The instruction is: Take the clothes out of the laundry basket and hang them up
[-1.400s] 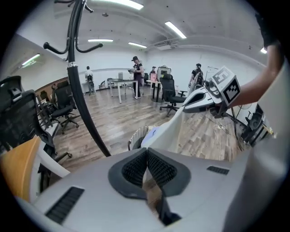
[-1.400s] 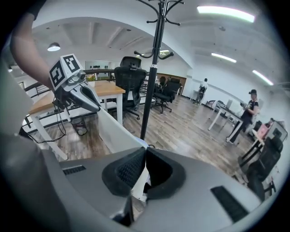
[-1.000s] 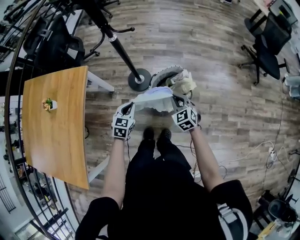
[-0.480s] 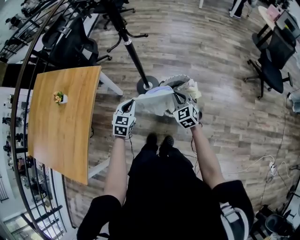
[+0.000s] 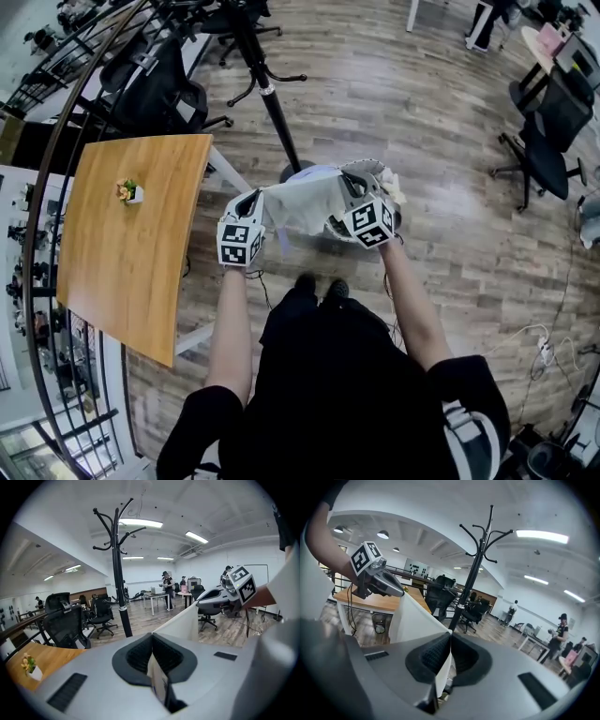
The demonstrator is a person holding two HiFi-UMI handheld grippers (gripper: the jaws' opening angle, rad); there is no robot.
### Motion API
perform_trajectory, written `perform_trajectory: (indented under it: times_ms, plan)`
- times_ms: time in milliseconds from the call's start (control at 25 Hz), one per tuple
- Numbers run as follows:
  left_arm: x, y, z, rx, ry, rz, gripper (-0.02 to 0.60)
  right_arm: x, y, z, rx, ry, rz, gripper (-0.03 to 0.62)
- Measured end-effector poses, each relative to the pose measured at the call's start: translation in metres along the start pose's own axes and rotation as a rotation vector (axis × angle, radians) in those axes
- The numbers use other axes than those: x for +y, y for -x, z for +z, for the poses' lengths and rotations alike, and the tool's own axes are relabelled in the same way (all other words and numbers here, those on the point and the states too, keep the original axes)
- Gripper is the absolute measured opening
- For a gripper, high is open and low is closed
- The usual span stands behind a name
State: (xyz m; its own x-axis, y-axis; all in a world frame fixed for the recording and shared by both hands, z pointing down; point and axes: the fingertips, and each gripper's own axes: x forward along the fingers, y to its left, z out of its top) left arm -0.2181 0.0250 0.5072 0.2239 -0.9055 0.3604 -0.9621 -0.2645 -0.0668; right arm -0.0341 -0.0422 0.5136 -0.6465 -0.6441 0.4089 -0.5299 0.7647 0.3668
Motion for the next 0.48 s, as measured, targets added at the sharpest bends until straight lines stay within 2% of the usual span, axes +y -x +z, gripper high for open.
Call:
perform_trajectory:
  times_ms: [480]
  plan:
    - [0.039,0.007,0.052,-0.077,-0.085,0.060,0.023,-0.017,-0.015,0.050,-0.087,0.042,-0.006,0.013]
